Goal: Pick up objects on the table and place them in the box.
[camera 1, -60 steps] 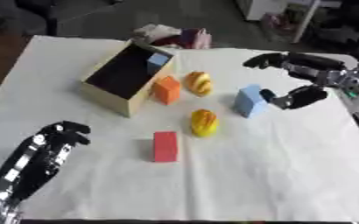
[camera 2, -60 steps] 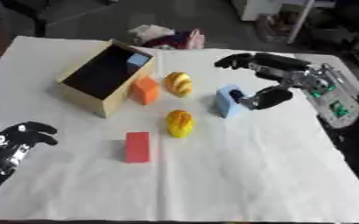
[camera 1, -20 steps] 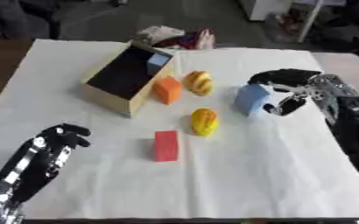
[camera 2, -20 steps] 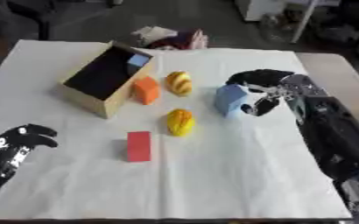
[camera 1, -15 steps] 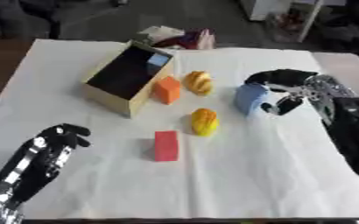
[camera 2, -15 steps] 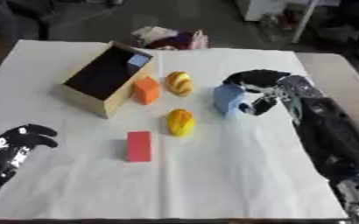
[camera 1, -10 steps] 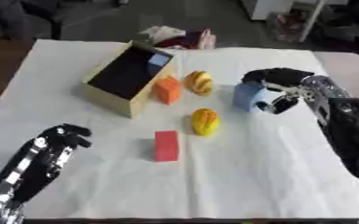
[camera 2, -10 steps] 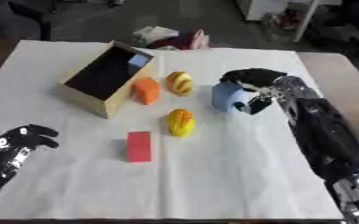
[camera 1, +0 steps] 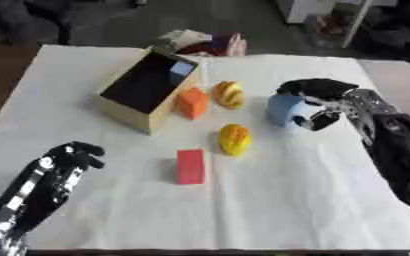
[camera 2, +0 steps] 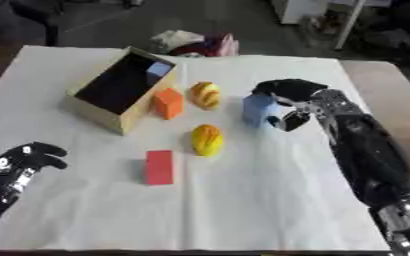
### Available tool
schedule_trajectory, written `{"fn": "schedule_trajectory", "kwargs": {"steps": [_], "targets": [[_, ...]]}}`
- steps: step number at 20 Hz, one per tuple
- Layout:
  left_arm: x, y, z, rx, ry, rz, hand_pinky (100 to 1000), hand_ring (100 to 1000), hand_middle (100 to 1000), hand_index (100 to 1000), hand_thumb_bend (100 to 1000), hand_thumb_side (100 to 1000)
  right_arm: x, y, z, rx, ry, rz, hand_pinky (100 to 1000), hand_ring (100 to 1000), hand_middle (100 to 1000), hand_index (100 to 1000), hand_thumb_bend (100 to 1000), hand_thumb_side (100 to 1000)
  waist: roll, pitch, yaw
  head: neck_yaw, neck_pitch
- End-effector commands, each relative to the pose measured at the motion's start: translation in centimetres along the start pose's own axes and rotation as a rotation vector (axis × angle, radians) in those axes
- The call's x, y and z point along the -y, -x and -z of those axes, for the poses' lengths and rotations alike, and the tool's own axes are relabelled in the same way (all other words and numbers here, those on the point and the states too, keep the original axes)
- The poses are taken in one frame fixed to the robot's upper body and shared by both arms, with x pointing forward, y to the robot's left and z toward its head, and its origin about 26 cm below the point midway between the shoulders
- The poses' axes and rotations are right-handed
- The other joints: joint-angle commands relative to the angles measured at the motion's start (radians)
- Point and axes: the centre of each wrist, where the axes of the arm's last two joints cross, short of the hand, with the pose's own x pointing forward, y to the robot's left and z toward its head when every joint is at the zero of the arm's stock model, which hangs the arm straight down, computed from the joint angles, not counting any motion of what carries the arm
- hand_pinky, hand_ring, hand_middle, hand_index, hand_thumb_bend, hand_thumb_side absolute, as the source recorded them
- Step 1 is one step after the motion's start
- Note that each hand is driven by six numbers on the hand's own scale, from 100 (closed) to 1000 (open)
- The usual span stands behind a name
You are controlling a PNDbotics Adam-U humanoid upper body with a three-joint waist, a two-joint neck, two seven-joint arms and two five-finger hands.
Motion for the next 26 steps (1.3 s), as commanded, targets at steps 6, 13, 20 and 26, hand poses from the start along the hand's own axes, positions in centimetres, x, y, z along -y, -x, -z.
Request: {"fn": "schedule_trajectory", "kwargs": {"steps": [6,13,20,26], "targets": [[-0.4,-0.6,0.2,0.022,0.004,0.015,825,660,674,744,100,748,1.6,0.6,-0.3,-0.002,0.066,-0.010,855,810,529,736,160,100,0.003,-0.014,0.000,-0.002,0.005],[-0.4,-0.6,0.2,0.021,0.002,0.015,824,660,674,744,100,748,3.4,0.6,-0.5,0.027,0.248,0.031,833,754,453,683,100,100,0.003,-0.015,0.001,-0.002,0.005],[-0.3,-0.6,0.2,0.022,0.005,0.012,824,660,673,744,100,747,8.1,-0.2,0.2,0.098,0.383,0.092,831,734,441,681,100,100,0.004,-0.017,0.006,-0.004,0.005],[-0.1,-0.6,0.3,0.027,0.013,0.006,824,660,673,744,100,748,11.8,-2.4,2.2,0.158,0.433,0.128,830,728,446,689,100,100,0.008,-0.016,0.019,-0.018,0.005]]}}
